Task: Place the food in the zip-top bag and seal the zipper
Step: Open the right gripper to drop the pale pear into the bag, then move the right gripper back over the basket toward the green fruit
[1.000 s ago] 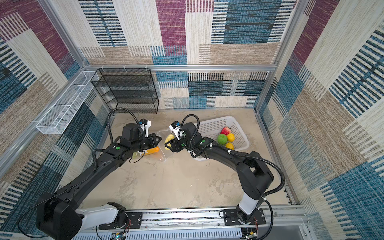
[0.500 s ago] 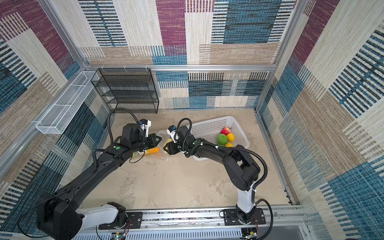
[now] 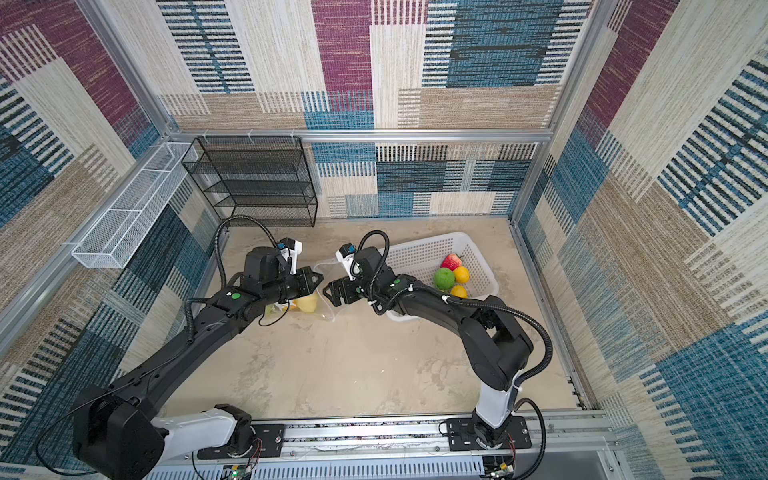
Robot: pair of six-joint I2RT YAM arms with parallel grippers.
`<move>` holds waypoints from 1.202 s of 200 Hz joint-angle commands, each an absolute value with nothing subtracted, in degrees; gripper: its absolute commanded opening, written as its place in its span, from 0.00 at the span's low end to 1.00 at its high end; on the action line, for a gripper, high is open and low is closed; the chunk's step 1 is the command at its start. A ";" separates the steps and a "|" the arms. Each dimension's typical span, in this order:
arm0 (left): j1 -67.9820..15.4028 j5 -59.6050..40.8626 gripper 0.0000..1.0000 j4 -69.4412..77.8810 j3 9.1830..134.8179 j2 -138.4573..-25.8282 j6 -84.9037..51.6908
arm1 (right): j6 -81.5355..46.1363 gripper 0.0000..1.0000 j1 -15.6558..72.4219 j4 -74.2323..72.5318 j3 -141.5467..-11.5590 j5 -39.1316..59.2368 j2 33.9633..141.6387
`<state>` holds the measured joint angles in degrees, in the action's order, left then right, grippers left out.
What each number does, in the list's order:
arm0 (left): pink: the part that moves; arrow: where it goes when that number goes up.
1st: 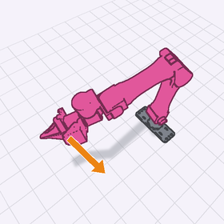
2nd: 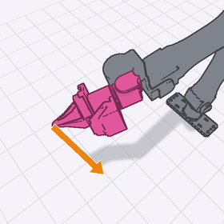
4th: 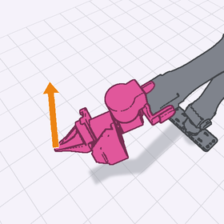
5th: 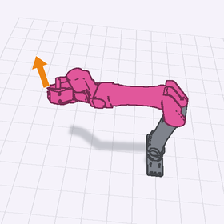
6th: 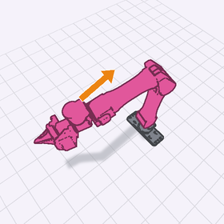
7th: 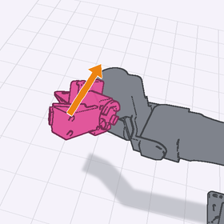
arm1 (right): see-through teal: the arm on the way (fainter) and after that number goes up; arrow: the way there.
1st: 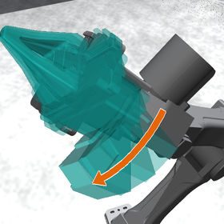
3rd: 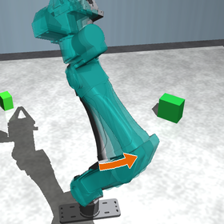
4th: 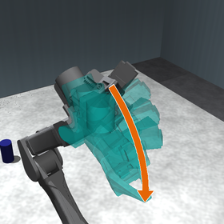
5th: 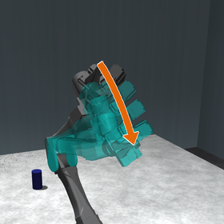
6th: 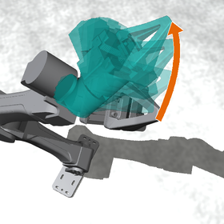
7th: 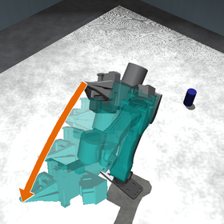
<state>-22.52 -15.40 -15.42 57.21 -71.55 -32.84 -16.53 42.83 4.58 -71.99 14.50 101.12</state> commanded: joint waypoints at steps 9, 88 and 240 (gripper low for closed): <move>-22.37 -15.72 0.00 -13.62 57.17 -71.28 -32.36 | -19.08 0.99 42.80 7.21 -73.67 9.94 99.85; -22.84 -13.62 0.00 -12.94 57.04 -73.10 -32.78 | -19.34 0.99 37.45 6.45 -66.57 4.05 91.68; -27.03 -4.87 0.00 -12.68 62.59 -74.95 -29.12 | -15.11 0.99 13.14 15.44 -61.06 -11.08 90.00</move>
